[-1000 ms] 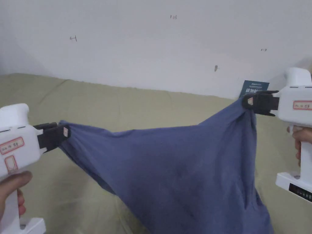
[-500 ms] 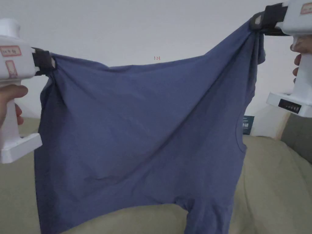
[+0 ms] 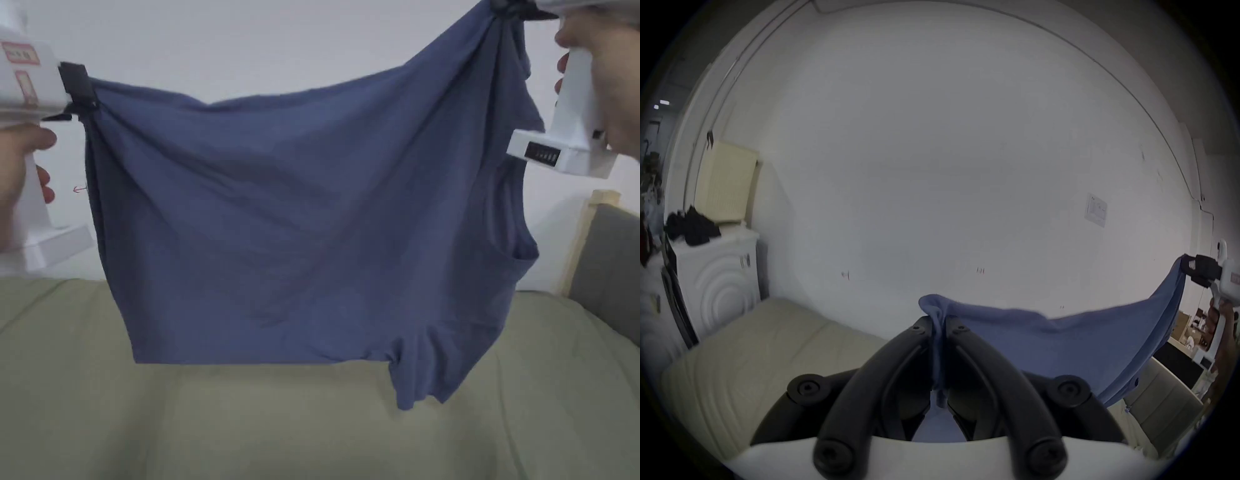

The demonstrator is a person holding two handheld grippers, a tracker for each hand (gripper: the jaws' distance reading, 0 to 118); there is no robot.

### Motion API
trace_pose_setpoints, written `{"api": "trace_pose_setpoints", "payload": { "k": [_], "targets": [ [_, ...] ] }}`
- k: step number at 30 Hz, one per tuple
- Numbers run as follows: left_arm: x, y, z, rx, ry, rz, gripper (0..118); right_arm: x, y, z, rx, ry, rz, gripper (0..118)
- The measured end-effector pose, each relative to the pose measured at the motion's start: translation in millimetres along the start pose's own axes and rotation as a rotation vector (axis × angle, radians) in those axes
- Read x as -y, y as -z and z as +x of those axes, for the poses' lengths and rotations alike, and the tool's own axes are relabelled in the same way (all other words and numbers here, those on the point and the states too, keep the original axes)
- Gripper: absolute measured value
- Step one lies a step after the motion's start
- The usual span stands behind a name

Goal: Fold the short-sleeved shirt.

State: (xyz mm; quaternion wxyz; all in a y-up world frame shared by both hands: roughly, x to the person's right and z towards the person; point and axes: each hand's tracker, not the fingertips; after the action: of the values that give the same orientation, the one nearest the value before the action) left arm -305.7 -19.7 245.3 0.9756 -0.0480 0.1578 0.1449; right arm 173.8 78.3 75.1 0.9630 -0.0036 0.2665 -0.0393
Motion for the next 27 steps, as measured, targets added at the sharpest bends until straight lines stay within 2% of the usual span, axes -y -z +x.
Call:
{"api": "trace_pose_setpoints", "payload": {
  "k": [3,7,10,14,20,27],
  "targets": [
    [48.4,23.8,-0.5,0.001,-0.006,-0.036,7,50.0,12.1,7.4,0.001,0.018,-0.025,5],
    [125.9,35.9,0.0,-0.057,0.087,-0.045,7,114.3,17.0,16.5,0.018,0.04,-0.066,5],
    [161.0,35.2,-8.7,-0.046,0.048,-0.071,7,142.3,10.5,22.6,0.015,0.047,-0.083,5],
    [176.2,17.7,-18.4,-0.032,0.018,-0.106,7,151.5,-6.4,27.5,0.0,0.053,-0.112,5],
    [177.0,-52.2,-28.8,-0.016,0.024,-0.119,7,145.8,-79.2,26.4,-0.044,0.064,-0.115,5],
    [200.5,-172.0,-35.5,0.03,-0.015,-0.159,7,165.9,-214.3,13.2,-0.101,0.081,-0.159,5]
  ]
}}
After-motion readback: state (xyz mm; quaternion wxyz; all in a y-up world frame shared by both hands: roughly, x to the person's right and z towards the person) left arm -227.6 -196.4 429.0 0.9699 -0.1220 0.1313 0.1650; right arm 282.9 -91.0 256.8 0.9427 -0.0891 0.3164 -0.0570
